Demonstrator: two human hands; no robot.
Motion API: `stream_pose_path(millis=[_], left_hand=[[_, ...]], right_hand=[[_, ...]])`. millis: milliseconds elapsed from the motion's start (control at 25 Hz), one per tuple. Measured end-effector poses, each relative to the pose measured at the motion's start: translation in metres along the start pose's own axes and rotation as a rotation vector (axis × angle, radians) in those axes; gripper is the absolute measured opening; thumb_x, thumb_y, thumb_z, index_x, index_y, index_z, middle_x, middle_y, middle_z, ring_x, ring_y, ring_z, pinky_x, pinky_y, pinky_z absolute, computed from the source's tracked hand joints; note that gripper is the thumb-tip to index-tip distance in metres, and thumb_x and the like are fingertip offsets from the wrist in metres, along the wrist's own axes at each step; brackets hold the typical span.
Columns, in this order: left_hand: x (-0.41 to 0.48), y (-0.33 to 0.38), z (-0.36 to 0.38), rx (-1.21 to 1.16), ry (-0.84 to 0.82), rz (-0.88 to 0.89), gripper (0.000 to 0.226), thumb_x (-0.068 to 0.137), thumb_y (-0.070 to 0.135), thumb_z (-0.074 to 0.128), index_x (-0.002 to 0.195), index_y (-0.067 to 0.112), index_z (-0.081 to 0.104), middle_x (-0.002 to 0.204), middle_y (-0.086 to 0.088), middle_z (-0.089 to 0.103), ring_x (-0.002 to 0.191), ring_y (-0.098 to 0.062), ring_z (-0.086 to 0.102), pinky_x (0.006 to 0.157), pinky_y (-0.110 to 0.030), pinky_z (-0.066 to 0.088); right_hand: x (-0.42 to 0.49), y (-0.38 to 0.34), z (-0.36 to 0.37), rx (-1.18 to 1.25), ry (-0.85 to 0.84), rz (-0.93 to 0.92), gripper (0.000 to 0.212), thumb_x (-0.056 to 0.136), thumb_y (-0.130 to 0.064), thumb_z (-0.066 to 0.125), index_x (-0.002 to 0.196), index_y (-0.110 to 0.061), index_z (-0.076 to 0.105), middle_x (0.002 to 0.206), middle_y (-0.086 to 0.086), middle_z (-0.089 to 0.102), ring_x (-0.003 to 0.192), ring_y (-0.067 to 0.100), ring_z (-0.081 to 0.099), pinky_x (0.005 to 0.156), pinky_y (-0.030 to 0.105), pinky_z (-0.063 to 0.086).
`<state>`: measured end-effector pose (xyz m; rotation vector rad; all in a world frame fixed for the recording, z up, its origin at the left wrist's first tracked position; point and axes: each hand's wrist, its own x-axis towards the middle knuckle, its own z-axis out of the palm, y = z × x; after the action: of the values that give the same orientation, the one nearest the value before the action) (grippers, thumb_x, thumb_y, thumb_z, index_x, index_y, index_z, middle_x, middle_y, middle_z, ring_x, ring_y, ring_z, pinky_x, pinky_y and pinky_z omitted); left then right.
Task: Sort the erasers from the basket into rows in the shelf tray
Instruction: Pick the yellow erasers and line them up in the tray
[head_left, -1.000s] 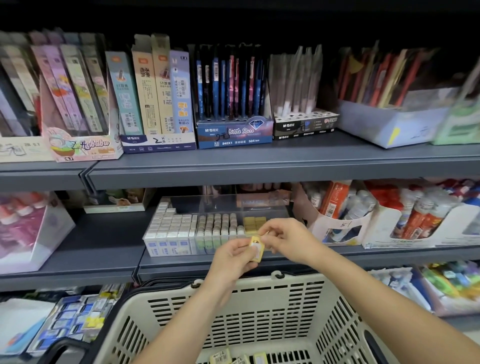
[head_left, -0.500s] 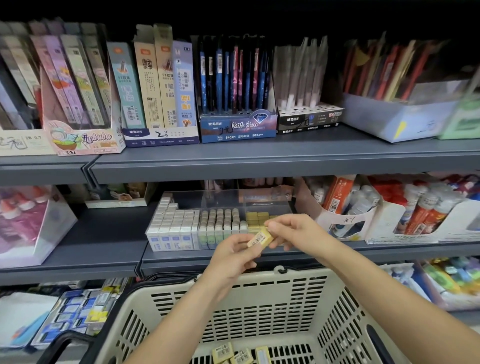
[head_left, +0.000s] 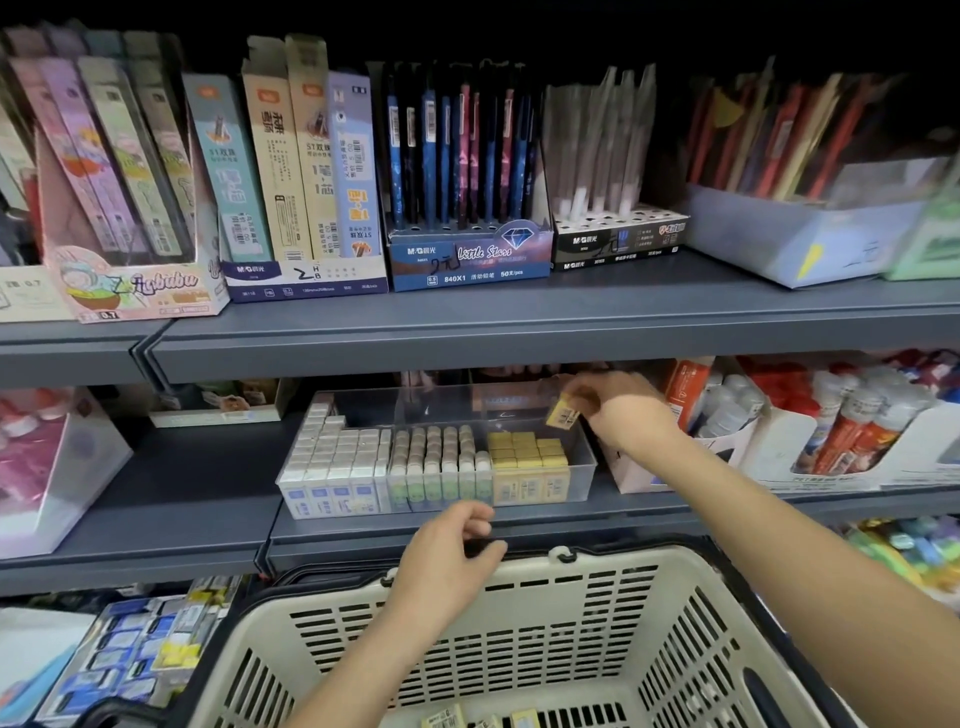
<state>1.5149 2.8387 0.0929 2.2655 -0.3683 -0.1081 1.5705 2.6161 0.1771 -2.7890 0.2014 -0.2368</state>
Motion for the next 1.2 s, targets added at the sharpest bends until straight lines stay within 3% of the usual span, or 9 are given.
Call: stream_pose_path(millis=[160, 440, 600, 840, 920, 1000, 1080, 1200], left_hand=[[-0.009, -0.007, 0.003, 0.040, 0.025, 0.037, 0.026, 0.083, 0.033, 0.064, 0.107, 0.038, 0.054, 0.094, 0.024, 0.057, 0.093, 0.008, 0.051, 0.083, -0.010, 0.036], [-0.019, -0.015, 0.005, 0.010, 0.050, 0.085, 0.026, 0.086, 0.030, 0.062, 0.111, 0.032, 0.056, 0.102, 0.024, 0.055, 0.101, 0.008, 0.050, 0.089, -0.004, 0.032], [-0.032, -0.016, 0.000, 0.004, 0.090, 0.105, 0.023, 0.087, 0.030, 0.059, 0.110, 0.034, 0.056, 0.103, 0.029, 0.051, 0.105, 0.009, 0.046, 0.087, 0.003, 0.028], [-0.051, -0.023, -0.009, -0.115, 0.156, 0.128, 0.029, 0.087, 0.019, 0.061, 0.095, 0.045, 0.051, 0.103, 0.025, 0.056, 0.105, 0.013, 0.047, 0.091, -0.008, 0.037], [-0.054, -0.025, -0.009, -0.122, 0.131, 0.127, 0.029, 0.087, 0.019, 0.061, 0.094, 0.045, 0.051, 0.103, 0.024, 0.057, 0.104, 0.013, 0.048, 0.091, -0.010, 0.039], [-0.054, -0.026, -0.008, -0.133, 0.101, 0.118, 0.027, 0.087, 0.021, 0.060, 0.092, 0.046, 0.051, 0.102, 0.025, 0.057, 0.102, 0.012, 0.050, 0.088, -0.008, 0.039], [-0.054, -0.026, -0.008, -0.143, 0.083, 0.110, 0.027, 0.088, 0.021, 0.060, 0.091, 0.047, 0.051, 0.100, 0.025, 0.056, 0.100, 0.012, 0.050, 0.084, -0.004, 0.038], [-0.053, -0.027, -0.007, -0.158, 0.070, 0.108, 0.029, 0.088, 0.020, 0.059, 0.092, 0.048, 0.050, 0.100, 0.026, 0.055, 0.100, 0.014, 0.049, 0.083, -0.003, 0.037]], right_hand=[[0.011, -0.001, 0.028, -0.176, -0.074, -0.070, 0.021, 0.094, -0.024, 0.046, 0.107, -0.031, 0.061, 0.109, 0.001, 0.067, 0.093, 0.025, 0.061, 0.074, 0.028, 0.042], [0.016, 0.001, 0.048, -0.132, -0.149, -0.037, 0.024, 0.091, -0.020, 0.049, 0.104, -0.031, 0.066, 0.123, 0.000, 0.059, 0.103, 0.026, 0.059, 0.089, 0.031, 0.047], [0.010, -0.003, 0.047, -0.167, -0.113, -0.022, 0.026, 0.091, -0.019, 0.047, 0.103, -0.033, 0.067, 0.118, -0.002, 0.063, 0.103, 0.023, 0.059, 0.093, 0.031, 0.041], [0.009, -0.012, 0.025, 0.002, -0.161, 0.218, 0.026, 0.087, -0.003, 0.048, 0.098, -0.016, 0.067, 0.116, 0.009, 0.062, 0.098, 0.028, 0.058, 0.087, 0.033, 0.048], [0.005, -0.019, 0.021, 0.149, -0.183, 0.225, 0.030, 0.089, -0.001, 0.046, 0.115, -0.008, 0.059, 0.130, 0.015, 0.052, 0.117, 0.030, 0.050, 0.101, 0.035, 0.041], [0.001, -0.028, 0.024, 0.484, -0.246, 0.347, 0.038, 0.093, 0.000, 0.043, 0.131, -0.002, 0.042, 0.137, 0.015, 0.043, 0.127, 0.031, 0.042, 0.106, 0.040, 0.038], [-0.001, -0.035, 0.028, 0.706, -0.316, 0.448, 0.026, 0.095, 0.001, 0.040, 0.120, -0.002, 0.045, 0.131, 0.013, 0.047, 0.126, 0.031, 0.043, 0.105, 0.043, 0.039], [0.006, -0.040, 0.027, 0.677, -0.378, 0.509, 0.017, 0.097, -0.001, 0.035, 0.103, -0.003, 0.050, 0.124, 0.018, 0.056, 0.108, 0.029, 0.055, 0.089, 0.037, 0.047]])
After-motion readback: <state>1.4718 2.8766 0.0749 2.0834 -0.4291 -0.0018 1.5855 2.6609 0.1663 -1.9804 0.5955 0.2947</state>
